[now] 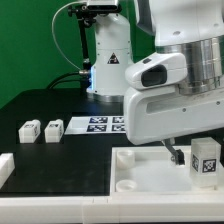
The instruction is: Assemble one leg
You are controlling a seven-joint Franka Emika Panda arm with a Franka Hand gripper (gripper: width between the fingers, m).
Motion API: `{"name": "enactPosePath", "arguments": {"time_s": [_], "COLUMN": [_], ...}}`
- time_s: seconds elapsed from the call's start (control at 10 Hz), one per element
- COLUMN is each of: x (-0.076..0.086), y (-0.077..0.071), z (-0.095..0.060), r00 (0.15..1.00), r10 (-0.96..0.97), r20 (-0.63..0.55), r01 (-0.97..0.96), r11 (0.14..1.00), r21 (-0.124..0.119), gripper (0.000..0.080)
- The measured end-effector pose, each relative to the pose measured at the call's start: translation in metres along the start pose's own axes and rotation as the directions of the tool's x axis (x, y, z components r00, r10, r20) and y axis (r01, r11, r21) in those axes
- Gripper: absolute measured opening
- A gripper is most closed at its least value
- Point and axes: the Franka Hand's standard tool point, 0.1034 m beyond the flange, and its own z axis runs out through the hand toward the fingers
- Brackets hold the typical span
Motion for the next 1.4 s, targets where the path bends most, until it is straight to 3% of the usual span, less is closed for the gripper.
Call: {"name": "enactPosePath", "arguments": {"time_s": [0.1,0.2,0.4,0.6,0.7,0.9,1.0,1.1,1.2,1.3,1.4], "x": [0.0,0.0,0.001,0.0,-0.002,-0.001,-0.001,0.0,-0.001,-0.001,-0.002], "y": [-0.002,0.0,0.001,0.003,0.001,-0.002,-0.004,-0.005,-0.005,-0.005,-0.008], "z": [0.0,0.0,0.0,0.0,0.0,-0.001,0.0,0.0,0.0,0.001,0.002], "r00": [0.995,0.961,0.872,0.611,0.434,0.044,-0.103,-0.198,-0.179,-0.087,0.068], "r10": [0.104,0.278,0.49,0.791,0.899,0.992,0.987,0.972,0.975,0.988,0.989], "r20": [0.0,0.001,0.004,0.031,0.066,0.114,0.123,0.129,0.129,0.13,0.128], "r01": [-0.104,-0.278,-0.49,-0.792,-0.901,-0.999,-0.995,-0.98,-0.984,-0.996,-0.997], "r11": [0.995,0.961,0.872,0.61,0.433,0.046,-0.101,-0.195,-0.176,-0.085,0.07], "r21": [0.004,0.008,0.015,0.03,0.027,-0.014,-0.028,-0.037,-0.036,-0.025,-0.011], "gripper": [0.034,0.0291,0.0291,0.0291,0.0291,0.0292,0.0292,0.0292,0.0295,0.0295,0.0469]}}
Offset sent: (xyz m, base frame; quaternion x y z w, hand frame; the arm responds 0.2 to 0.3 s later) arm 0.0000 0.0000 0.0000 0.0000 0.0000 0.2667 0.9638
